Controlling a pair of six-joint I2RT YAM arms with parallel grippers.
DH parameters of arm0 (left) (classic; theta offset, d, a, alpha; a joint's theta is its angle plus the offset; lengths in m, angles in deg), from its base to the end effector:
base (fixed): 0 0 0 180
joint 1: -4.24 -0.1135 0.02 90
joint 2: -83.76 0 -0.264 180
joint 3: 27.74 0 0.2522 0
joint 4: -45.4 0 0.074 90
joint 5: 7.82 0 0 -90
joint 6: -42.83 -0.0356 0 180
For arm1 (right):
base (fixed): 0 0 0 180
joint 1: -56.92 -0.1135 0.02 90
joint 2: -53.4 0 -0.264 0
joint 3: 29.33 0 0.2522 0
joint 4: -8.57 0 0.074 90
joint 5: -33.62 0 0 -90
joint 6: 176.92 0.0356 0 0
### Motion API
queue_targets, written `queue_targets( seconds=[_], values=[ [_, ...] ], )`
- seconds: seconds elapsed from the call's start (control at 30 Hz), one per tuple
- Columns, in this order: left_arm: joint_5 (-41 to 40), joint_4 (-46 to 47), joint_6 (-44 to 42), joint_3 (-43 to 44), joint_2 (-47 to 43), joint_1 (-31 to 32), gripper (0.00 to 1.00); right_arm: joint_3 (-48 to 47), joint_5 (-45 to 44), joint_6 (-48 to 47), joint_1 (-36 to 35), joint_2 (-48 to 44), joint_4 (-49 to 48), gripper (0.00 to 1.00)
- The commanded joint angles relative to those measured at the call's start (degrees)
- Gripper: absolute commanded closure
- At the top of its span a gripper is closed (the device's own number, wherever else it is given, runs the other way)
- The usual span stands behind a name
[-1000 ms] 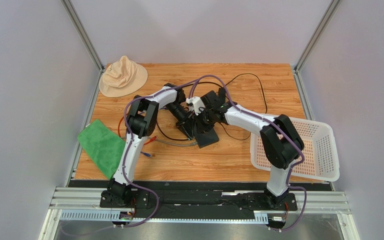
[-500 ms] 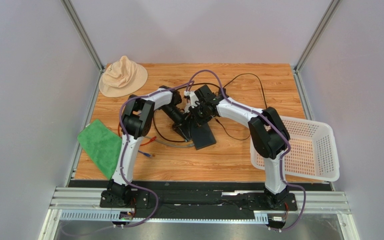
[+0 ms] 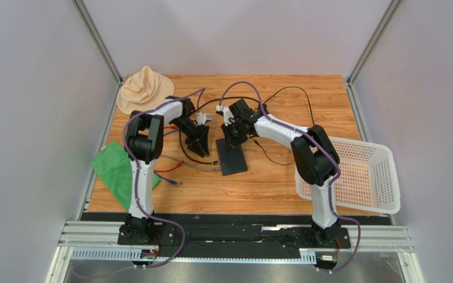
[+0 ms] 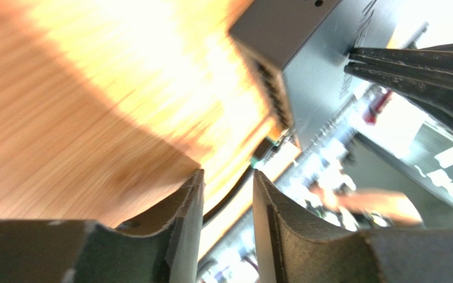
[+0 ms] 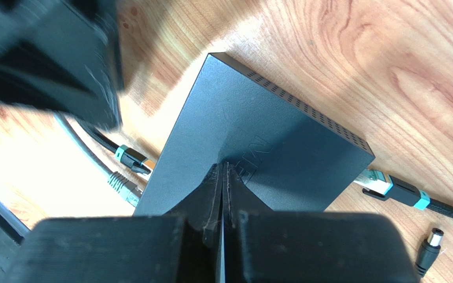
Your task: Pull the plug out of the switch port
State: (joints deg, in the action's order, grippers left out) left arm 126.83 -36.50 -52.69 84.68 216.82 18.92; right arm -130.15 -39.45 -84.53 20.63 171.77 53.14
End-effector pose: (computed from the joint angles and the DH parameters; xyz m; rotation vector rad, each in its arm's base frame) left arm 0.3948 -0.1293 0.1205 -0.3497 -2.6501 1.0696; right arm 0.3456 0.2667 0.1742 -0.8879 2.5691 0.6047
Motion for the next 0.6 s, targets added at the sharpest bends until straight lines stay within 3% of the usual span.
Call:
queue_targets(
  seconds=[0.0, 0.1, 0.37, 0.4, 0.57],
  values=[
    [-6.76, 13.62, 3.14, -4.95, -9.21, -0.7, 0.55, 4.89, -6.91, -1.78, 0.87, 7.23, 11.64, 1.0],
    [-1.33, 17.32, 5.16, -7.68, -11.23, -0.62, 0.52, 5.06, -6.65, -1.87, 0.87, 7.05, 11.56, 1.0],
    [0.27, 24.1, 9.82, -14.01, -13.26, 2.81, 0.49, 6.12, -6.3, -1.34, 1.14, 7.23, 11.64, 1.0],
    [0.1, 24.02, 9.83, -14.19, -13.17, 3.25, 0.19, 6.29, -6.29, -1.25, 1.22, 7.14, 11.64, 1.0],
    [0.71, 24.54, 9.74, -15.5, -13.17, 5.1, 0.21, 7.96, -6.03, -0.29, 1.84, 6.7, 11.12, 0.99]
  ],
)
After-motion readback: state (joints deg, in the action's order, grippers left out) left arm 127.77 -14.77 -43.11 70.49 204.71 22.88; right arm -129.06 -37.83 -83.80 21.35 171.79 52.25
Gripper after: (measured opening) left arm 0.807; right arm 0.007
